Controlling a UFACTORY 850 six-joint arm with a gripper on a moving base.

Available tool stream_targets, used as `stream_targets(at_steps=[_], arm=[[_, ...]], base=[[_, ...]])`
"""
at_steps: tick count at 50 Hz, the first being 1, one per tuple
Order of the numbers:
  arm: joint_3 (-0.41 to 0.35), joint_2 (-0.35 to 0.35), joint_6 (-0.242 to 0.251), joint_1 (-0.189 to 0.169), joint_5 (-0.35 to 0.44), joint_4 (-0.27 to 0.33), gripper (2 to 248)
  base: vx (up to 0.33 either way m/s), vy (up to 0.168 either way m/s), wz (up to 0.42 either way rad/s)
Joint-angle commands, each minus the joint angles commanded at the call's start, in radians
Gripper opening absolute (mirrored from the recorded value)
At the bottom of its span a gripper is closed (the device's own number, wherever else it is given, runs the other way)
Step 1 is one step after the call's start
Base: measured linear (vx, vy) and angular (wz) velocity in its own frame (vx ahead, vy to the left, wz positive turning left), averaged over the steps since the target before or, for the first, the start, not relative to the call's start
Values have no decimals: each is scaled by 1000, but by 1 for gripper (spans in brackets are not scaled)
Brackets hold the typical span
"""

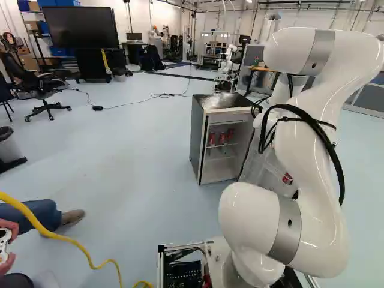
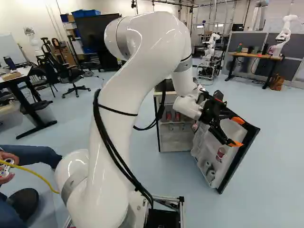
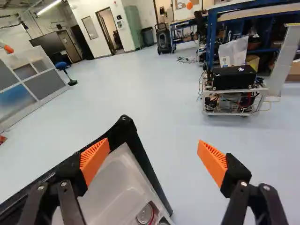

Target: Grab a drink from the fridge

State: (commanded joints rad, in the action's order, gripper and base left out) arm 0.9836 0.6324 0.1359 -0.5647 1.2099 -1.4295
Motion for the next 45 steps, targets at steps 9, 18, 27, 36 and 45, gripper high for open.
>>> stream_targets(at_steps=[9, 18, 27, 36, 45], arm=[[-57, -35, 0, 22, 12, 64, 247], [-114, -71, 0, 45, 27, 147, 247], [-170, -107, 0, 68, 41, 240, 247], [-227, -145, 0, 91, 51, 335, 247], [-285, -186, 0, 113, 54, 429, 247]], base=[[0, 0, 0], [0, 0, 0], [0, 0, 0], [0, 0, 0], [0, 0, 0]])
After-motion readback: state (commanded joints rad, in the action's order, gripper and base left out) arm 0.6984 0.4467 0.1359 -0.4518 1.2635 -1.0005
